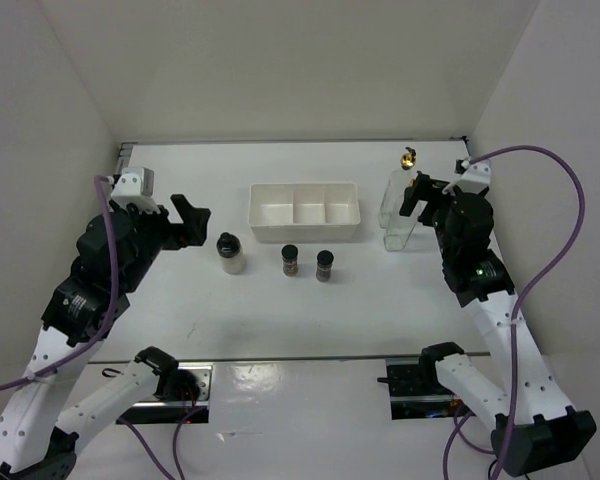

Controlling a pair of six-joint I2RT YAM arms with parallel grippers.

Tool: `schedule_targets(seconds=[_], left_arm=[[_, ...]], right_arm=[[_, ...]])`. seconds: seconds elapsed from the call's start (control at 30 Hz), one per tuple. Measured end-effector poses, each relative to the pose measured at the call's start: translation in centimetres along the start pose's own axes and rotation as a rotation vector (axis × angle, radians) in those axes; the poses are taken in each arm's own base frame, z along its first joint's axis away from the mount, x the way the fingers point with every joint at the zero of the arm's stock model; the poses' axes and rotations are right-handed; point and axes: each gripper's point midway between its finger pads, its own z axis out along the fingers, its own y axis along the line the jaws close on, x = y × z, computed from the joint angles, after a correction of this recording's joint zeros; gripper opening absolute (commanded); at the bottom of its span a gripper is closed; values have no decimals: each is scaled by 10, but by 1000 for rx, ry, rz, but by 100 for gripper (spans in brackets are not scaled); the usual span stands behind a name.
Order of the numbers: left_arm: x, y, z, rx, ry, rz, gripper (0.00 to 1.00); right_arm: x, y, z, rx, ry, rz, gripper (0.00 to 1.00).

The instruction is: Organize the condiment bottles

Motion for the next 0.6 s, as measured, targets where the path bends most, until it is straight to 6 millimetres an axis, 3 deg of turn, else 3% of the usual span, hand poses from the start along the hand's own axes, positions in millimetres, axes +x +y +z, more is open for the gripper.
schedule_targets(seconds=[0.17, 0.43, 0.6], left_arm=[[-1, -1, 6, 0, -3, 21, 100], [3, -3, 14, 8, 18, 54, 100], [5, -3, 19, 8, 28, 78, 100]], right_arm=[[18, 8, 14, -47, 60, -64, 100], [16, 8, 21, -44, 47, -81, 100], [39, 7, 39, -25, 118, -89, 100]])
